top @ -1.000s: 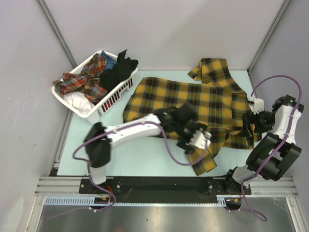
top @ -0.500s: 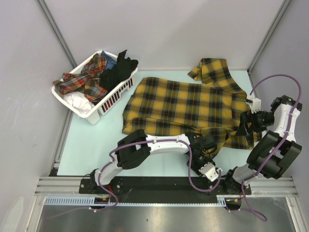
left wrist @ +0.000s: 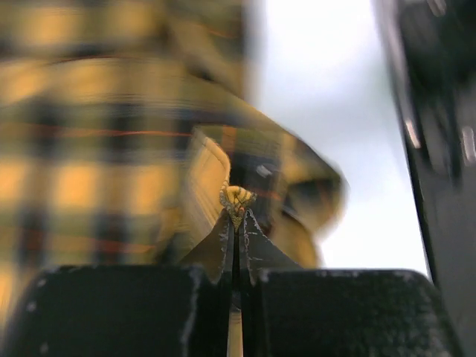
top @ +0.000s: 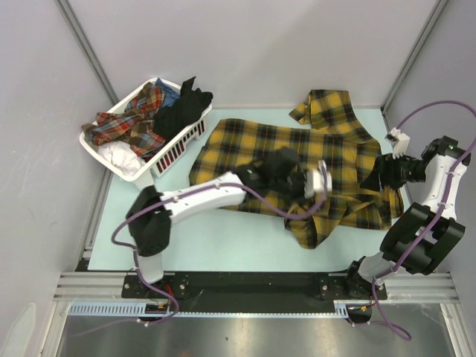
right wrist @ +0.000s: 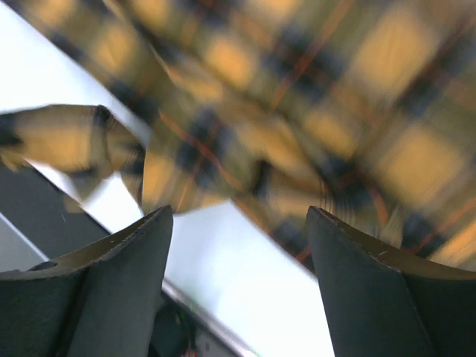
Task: Fold and stack the long sleeve shirts
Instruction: Fold the shirt
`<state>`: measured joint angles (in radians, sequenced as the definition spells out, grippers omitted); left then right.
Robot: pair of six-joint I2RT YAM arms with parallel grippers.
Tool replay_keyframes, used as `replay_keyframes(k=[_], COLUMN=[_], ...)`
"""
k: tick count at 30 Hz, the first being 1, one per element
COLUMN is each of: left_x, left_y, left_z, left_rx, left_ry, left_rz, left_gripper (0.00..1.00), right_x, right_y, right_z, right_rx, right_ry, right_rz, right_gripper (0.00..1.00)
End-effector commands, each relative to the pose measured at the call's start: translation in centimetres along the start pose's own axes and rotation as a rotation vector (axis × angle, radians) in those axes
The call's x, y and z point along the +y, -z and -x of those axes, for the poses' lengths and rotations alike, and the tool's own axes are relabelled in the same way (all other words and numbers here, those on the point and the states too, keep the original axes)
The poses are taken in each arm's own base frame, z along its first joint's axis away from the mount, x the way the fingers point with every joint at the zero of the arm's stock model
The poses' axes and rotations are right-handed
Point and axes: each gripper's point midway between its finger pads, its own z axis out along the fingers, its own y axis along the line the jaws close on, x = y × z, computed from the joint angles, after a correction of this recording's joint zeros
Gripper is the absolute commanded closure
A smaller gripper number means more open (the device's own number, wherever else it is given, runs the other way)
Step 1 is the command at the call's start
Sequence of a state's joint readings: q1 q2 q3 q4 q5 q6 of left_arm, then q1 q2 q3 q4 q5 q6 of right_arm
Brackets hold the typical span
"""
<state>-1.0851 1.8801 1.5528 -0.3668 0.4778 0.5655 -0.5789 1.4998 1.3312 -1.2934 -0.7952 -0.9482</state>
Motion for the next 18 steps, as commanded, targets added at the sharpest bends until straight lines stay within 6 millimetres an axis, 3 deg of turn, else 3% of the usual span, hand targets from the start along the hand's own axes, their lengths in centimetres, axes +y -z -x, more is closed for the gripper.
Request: replay_keyframes(k=[1,4,8,10,12,13,15,16,18], left_x=[7.0,9.4,11.3,12.0,12.9,13.1,13.5,13.6,14.1], left_y=[5.5,7.1,9.0,9.7,10.3,10.5,10.6,10.7,10.9], left_z=[5.3,4.6,4.3,4.6,4.6,4.8,4.2,4.2,4.0], left_rx=[-0.272,-0.344,-0.466,-0.515,-0.527,-0.540,-0.533,-0.540,-0.550], left_ry=[0.498,0.732,0.949,1.051,1.102,1.133,1.186,1.211,1.233], left_rz=[0.339,0.513,0.636,0.675,0.727,0.735,0.777,0.784,0.818], left_gripper=[1.00,1.00,1.00,1.00,0.99,0.99,0.95,0.95,0.95], right_x=[2.7,5.1,9.1,10.8,11.9,12.3,13.1,13.4,15.3], right_y=[1.4,1.6,0.6,0.3,-1.2,-0.8,-2.5,-2.1,-3.1], right_z=[6.6,7.8,7.5,7.6,6.9,8.2,7.5,8.8,8.6], right_rx=[-0.253,-0.313,-0.317,-0.330,-0.304,-0.360,-0.361,-0.432,-0.428], right_ry=[0.077,0.083,0.073,0.105,0.108,0.159,0.145,0.230,0.199], right_rz=[0.093,0.170,0.302,0.328,0.341,0.306,0.298,0.269,0.313], right_gripper=[0.26,0.32,0.31,0.25,0.21,0.18,0.13,0.09,0.08])
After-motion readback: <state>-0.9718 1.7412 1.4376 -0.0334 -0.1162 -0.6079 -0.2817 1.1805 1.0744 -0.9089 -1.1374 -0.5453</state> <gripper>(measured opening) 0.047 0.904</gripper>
